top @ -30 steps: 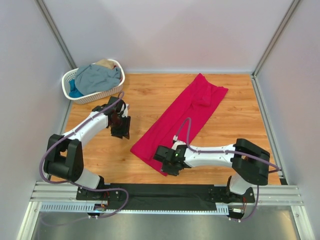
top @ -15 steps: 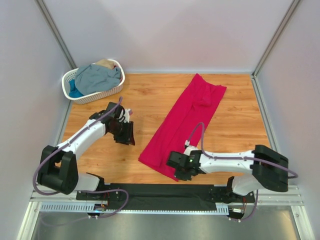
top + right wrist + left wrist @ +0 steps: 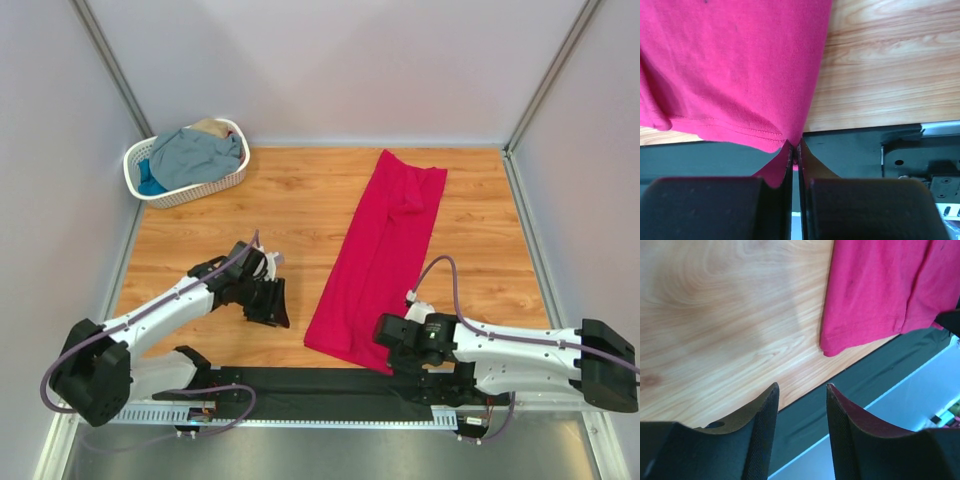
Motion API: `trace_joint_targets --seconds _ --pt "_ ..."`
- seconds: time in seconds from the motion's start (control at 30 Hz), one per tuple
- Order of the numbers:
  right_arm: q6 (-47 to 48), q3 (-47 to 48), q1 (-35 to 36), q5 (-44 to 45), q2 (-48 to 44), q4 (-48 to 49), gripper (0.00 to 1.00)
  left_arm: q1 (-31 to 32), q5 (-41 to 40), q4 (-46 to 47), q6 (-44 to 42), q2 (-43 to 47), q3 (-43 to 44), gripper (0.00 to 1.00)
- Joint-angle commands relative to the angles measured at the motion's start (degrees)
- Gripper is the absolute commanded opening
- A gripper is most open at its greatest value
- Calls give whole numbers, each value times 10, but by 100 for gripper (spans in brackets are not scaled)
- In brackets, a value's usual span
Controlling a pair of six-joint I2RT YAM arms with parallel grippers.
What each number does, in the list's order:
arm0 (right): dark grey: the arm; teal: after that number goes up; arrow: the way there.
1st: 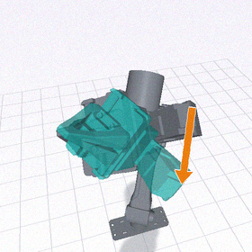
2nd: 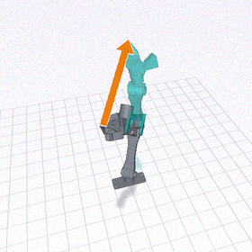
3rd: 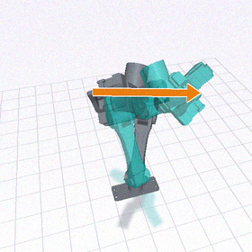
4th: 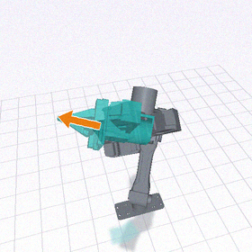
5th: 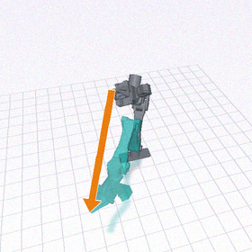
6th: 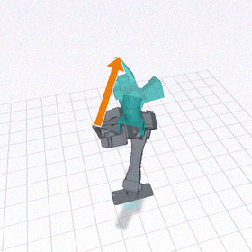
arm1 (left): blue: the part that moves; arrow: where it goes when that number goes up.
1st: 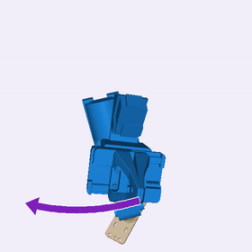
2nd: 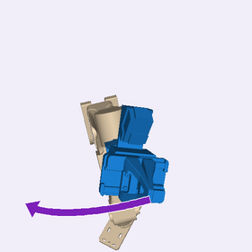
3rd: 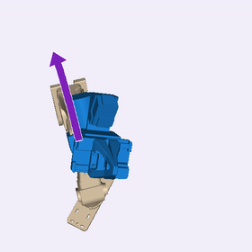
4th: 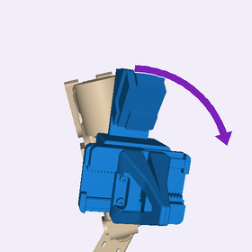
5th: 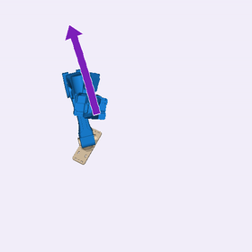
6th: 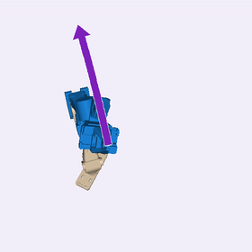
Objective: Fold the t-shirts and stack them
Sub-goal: Fold the tshirt
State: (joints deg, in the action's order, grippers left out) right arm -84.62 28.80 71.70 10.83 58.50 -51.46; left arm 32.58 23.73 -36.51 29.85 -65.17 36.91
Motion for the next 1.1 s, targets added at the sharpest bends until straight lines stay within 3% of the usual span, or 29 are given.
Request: trace_joint_targets --seconds 0.0,0.23,0.67,1.07 --pt "2 -14 4 4 -10 -13 0 26 28 67 50 -17 -10 50" --pt "4 -25 4 2 -4 15 0 81 -1 93 61 -56 -16 50" --pt "6 -22 4 3 -9 15 0 115 0 185 107 -116 -51 46" --pt "5 -23 4 9 -13 20 1 139 -41 184 115 -158 -34 41"
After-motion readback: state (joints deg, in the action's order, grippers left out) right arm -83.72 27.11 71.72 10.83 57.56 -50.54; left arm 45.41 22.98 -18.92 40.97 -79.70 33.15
